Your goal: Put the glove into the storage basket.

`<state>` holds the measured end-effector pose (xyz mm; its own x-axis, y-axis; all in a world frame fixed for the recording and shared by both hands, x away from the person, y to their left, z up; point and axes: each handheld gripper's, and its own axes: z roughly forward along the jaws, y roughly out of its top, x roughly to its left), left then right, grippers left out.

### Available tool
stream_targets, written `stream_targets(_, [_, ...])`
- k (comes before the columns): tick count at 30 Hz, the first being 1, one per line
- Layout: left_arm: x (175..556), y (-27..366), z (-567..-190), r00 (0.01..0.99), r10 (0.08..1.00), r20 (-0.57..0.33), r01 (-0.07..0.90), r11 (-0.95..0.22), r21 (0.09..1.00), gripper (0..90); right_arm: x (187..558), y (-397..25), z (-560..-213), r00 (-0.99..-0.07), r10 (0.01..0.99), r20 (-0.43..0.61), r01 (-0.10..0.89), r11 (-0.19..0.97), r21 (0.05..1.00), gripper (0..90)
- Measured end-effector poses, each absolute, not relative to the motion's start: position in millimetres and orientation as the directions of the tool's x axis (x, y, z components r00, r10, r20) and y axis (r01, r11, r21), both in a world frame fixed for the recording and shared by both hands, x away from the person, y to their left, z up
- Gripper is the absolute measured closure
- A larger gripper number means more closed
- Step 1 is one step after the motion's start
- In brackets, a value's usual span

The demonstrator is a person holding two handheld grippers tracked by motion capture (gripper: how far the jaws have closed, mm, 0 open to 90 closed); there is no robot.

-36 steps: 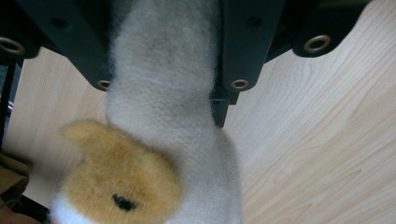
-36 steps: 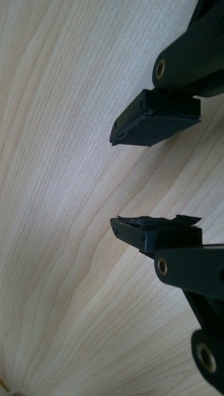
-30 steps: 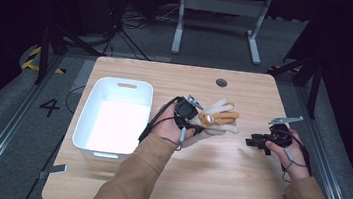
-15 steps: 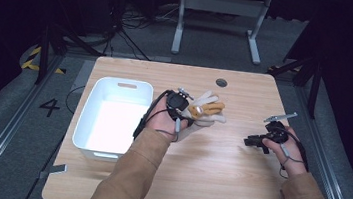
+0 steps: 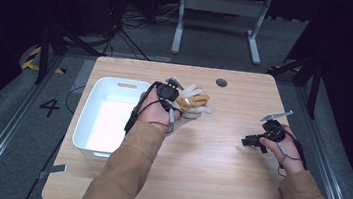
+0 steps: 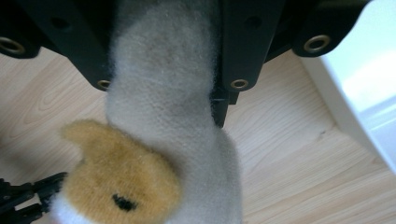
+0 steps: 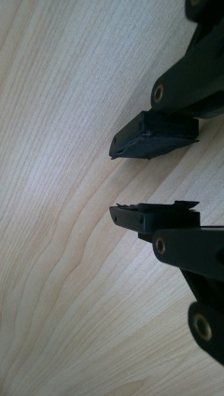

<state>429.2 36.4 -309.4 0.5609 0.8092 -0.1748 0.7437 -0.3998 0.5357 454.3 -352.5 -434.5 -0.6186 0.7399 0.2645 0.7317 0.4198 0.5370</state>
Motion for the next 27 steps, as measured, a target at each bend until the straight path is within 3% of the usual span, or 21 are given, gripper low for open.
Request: stream_targets(27, [449.1, 62.9, -290.4, 0.314, 0.913, -0.259, 0.894, -0.193, 0.405, 72.8, 450.4, -351.9, -436.2, -0.625, 0.734, 0.266, 0.733, 0.434, 0.523, 63.4])
